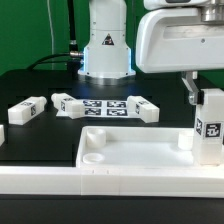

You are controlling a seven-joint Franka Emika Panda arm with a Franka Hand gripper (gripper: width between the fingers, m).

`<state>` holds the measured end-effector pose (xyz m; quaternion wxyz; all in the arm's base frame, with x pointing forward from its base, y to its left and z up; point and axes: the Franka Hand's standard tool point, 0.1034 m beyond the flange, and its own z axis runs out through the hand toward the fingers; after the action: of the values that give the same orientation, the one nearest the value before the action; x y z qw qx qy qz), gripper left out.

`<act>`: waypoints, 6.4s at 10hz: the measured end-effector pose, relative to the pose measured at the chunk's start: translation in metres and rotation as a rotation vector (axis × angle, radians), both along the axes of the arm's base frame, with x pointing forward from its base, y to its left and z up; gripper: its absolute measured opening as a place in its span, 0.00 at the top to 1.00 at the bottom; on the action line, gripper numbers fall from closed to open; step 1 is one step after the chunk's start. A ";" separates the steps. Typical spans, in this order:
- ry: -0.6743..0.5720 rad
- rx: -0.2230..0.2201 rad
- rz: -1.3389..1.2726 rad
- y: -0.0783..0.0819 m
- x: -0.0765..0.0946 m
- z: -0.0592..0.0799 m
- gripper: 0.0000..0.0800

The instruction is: Assemble desk

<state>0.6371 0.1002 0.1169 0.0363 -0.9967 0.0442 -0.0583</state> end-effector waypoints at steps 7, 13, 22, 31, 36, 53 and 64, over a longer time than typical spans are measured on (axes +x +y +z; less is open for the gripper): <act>0.053 0.090 -0.624 -0.004 -0.001 -0.001 0.64; 0.066 0.105 -0.746 -0.004 -0.001 -0.001 0.54; 0.036 0.006 0.004 0.003 -0.003 -0.002 0.19; 0.016 -0.069 0.454 0.000 -0.002 -0.001 0.34; 0.026 -0.050 0.278 0.001 -0.002 -0.001 0.64; 0.095 0.090 -0.636 0.003 -0.004 -0.003 0.22; 0.033 -0.027 0.297 0.003 -0.005 -0.007 0.19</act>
Offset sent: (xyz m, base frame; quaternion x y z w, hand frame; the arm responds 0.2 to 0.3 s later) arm -0.0018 0.0047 -0.0003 0.0097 -0.0238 0.2539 0.9669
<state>0.6322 0.1029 0.1098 0.0302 -0.9934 -0.1041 -0.0365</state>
